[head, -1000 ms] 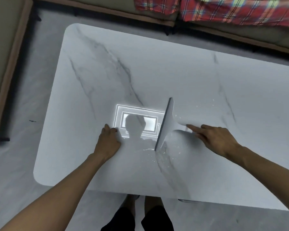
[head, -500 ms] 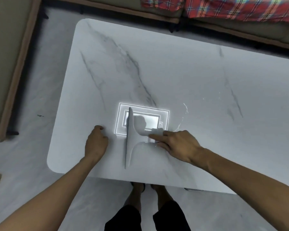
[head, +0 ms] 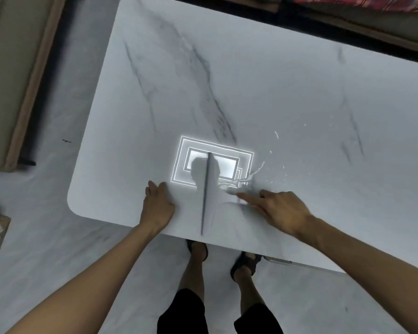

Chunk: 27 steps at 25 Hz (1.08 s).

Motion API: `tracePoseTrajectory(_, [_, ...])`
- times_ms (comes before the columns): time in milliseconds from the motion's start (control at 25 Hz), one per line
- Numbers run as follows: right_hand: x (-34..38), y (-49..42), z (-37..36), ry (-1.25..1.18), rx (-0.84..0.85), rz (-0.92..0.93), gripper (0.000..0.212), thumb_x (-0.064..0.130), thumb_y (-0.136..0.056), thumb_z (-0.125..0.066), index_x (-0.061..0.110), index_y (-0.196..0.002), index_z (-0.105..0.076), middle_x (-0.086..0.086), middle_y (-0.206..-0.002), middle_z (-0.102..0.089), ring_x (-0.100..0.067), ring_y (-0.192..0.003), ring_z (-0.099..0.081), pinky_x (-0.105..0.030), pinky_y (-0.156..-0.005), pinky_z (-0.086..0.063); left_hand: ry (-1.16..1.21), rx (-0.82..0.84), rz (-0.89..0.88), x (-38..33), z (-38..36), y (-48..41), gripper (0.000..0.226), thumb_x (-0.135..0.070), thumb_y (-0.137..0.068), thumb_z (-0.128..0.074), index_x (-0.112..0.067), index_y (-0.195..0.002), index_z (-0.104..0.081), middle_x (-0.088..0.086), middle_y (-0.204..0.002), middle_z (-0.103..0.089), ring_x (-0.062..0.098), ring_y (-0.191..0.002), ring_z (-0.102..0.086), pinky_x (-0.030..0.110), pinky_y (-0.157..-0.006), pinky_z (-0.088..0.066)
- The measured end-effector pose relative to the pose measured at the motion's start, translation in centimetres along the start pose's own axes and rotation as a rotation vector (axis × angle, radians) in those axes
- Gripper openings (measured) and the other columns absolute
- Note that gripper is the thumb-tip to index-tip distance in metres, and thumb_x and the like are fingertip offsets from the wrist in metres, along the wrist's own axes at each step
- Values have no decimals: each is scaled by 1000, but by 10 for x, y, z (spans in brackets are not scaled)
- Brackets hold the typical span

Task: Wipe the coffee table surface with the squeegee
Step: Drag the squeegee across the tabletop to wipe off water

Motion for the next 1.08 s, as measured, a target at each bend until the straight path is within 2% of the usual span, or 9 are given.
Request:
tracePoseTrajectory(120, [-57, 66, 2, 61, -17, -154, 45, 50, -99, -18, 56, -143, -17, 5, -80, -55, -24, -58, -61, -34, -50, -49, 77, 104, 69, -25, -25, 14, 62, -2, -86, -40, -14, -144, -24, 20, -160, 0, 34, -149, -5, 49, -114, -28])
tracePoseTrajectory(200, [-84, 99, 4, 85, 5, -257, 49, 54, -96, -11, 54, -144, -22, 9, -79, -53, -23, -60, -62, -35, -54, -51, 148, 118, 62, -37, -36, 24, 65, -3, -84, -42, -17, -145, -25, 15, -158, -17, 34, -142, -27, 42, -106, -38])
tracePoseTrajectory(280, [-93, 117, 10, 85, 21, -310, 48, 53, -97, -14, 54, -144, -24, 11, -77, -50, -23, -60, -61, -35, -55, -51, 241, 87, 60, -44, -41, 36, 63, -5, -84, -45, -21, -143, -29, 10, -134, -48, 26, -105, -57, 34, -79, -48])
tracePoseTrajectory(360, [-78, 116, 16, 94, 0, -270, 47, 52, -98, -18, 51, -144, -27, 12, -76, -50, -24, -59, -61, -34, -52, -50, 332, -7, 80, -42, -40, 50, 58, -5, -85, -45, -22, -139, -34, 9, -121, -57, 18, -83, -55, 30, -67, -44])
tracePoseTrajectory(520, [8, 56, 0, -4, 12, 26, 45, 45, -102, -24, 42, -147, -29, 4, -99, -63, -29, -74, -64, -35, -60, -49, 386, -229, 136, -12, -32, 69, 52, -6, -88, -46, -17, -138, -38, 11, -137, -52, 22, -101, -54, 29, -79, -42])
tracePoseTrajectory(680, [95, -3, -38, 27, 121, 247, 44, 34, -104, -30, 33, -148, -27, -9, -103, -60, -36, -79, -61, -36, -60, -42, 342, -267, 164, 19, -35, 76, 58, -7, -86, -48, -17, -141, -34, 11, -137, -53, 28, -106, -56, 30, -78, -40])
tracePoseTrajectory(800, [87, 0, -54, 27, 100, 229, 45, 34, -104, -31, 36, -148, -26, -9, -99, -59, -35, -75, -60, -35, -58, -40, 304, -204, 163, 26, -50, 78, 65, -7, -82, -50, -18, -143, -31, 11, -136, -54, 33, -116, -55, 31, -81, -39])
tracePoseTrajectory(920, [32, 37, -55, 4, 94, 131, 45, 36, -103, -31, 45, -146, -24, -6, -96, -59, -33, -76, -61, -35, -61, -42, 226, -127, 91, 15, -70, 78, 63, -4, -82, -49, -15, -142, -33, 11, -137, -51, 27, -107, -55, 28, -82, -39])
tracePoseTrajectory(1080, [-45, 106, -37, 51, 101, -66, 43, 38, -101, -28, 50, -143, -28, -1, -88, -60, -32, -72, -62, -34, -60, -46, 156, -54, 26, -7, -82, 78, 55, -5, -84, -48, -9, -138, -40, 11, -139, -45, 28, -112, -54, 31, -86, -43])
Point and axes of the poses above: each hand's wrist, its own y-axis away from the middle knuckle, its own z-axis out of the back of the hand, x = y × z, the point moved 3 cm from there along -y, towards the middle knuckle
